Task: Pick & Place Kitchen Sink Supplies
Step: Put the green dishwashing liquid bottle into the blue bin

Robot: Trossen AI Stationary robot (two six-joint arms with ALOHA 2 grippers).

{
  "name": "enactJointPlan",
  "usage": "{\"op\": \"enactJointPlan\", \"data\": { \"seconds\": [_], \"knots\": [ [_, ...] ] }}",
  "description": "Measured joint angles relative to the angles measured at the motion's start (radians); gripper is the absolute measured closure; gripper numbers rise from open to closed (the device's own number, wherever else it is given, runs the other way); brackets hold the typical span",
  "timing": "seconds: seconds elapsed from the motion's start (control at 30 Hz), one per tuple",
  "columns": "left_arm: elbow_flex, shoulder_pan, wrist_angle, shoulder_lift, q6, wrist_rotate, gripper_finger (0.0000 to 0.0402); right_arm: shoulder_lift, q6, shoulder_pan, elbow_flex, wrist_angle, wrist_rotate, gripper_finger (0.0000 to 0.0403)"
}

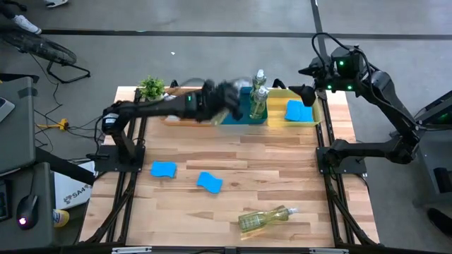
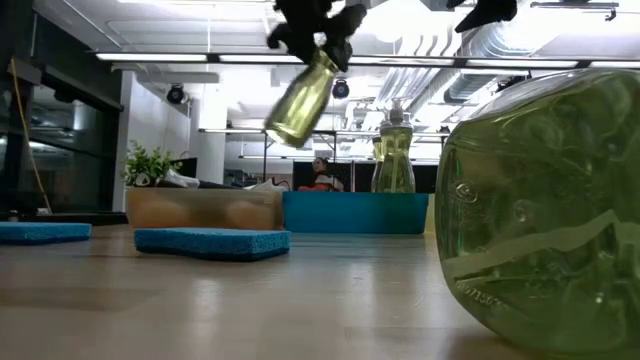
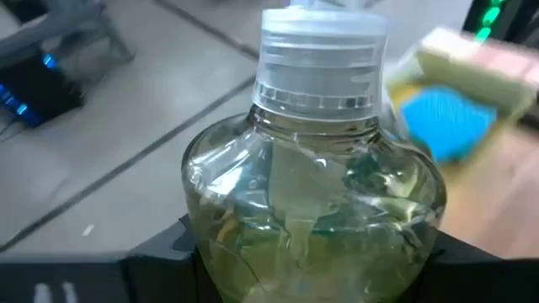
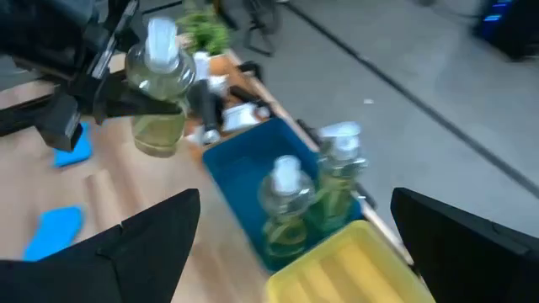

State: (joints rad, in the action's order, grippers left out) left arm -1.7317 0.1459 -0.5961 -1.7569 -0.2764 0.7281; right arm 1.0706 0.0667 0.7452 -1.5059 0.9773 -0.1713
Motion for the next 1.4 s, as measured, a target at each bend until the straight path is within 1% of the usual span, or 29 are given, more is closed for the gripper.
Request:
{"op": "enactJointPlan", "data": {
  "seconds": [0.07, 0.13, 0.2, 0.27, 0.4, 0.53, 0.8, 0.9, 0.93, 1.0, 1.1, 1.17, 1.27, 1.4],
  "knots": [
    [0.018, 0.074, 0.111, 0.000, 0.073, -0.071, 0.0205, 0.000, -0.007, 0.000, 0.000, -0.012, 0.051, 0.0018],
    [0.040, 0.143, 0.184, 0.000, 0.110, -0.141, 0.0205, 0.000, -0.008, 0.000, 0.000, -0.013, 0.096, 0.0018],
    [0.068, 0.206, 0.244, 0.000, 0.135, -0.207, 0.0205, 0.001, -0.013, 0.000, 0.000, -0.014, 0.121, 0.0018],
    [0.105, 0.260, 0.346, 0.000, 0.156, -0.302, 0.0205, 0.002, -0.020, 0.000, 0.000, -0.014, 0.142, 0.0018],
    [0.201, 0.341, 0.575, 0.000, 0.167, -0.492, 0.0205, 0.002, -0.033, 0.000, 0.000, -0.014, 0.174, 0.0018],
    [0.294, 0.404, 0.719, 0.000, 0.160, -0.628, 0.0205, 0.002, -0.033, 0.000, 0.000, -0.014, 0.194, 0.0018],
    [0.453, 0.496, 0.963, 0.000, 0.138, -0.806, 0.0205, 0.002, -0.033, 0.000, 0.000, -0.011, 0.228, 0.0018],
    [0.490, 0.512, 1.046, -0.014, 0.133, -0.875, 0.0205, 0.002, -0.018, 0.000, 0.000, -0.011, 0.228, 0.0018],
    [0.499, 0.521, 1.057, -0.016, 0.133, -0.912, 0.0205, 0.002, -0.012, 0.000, 0.000, -0.010, 0.228, 0.0018],
    [0.506, 0.528, 1.068, -0.031, 0.137, -0.978, 0.0205, 0.003, 0.002, 0.000, 0.000, -0.010, 0.229, 0.0018],
    [0.505, 0.540, 1.089, -0.064, 0.155, -1.044, 0.0205, 0.004, 0.022, 0.000, 0.000, -0.010, 0.229, 0.0018],
    [0.505, 0.545, 1.139, -0.101, 0.145, -1.095, 0.0205, 0.004, 0.023, 0.000, 0.000, -0.010, 0.229, 0.0018],
    [0.505, 0.554, 1.197, -0.155, 0.140, -1.121, 0.0205, 0.004, 0.021, 0.000, 0.000, -0.010, 0.231, 0.0018],
    [0.501, 0.567, 1.296, -0.204, 0.185, -1.166, 0.0205, 0.004, 0.020, 0.000, 0.000, -0.010, 0.233, 0.0018]
  ]
}}
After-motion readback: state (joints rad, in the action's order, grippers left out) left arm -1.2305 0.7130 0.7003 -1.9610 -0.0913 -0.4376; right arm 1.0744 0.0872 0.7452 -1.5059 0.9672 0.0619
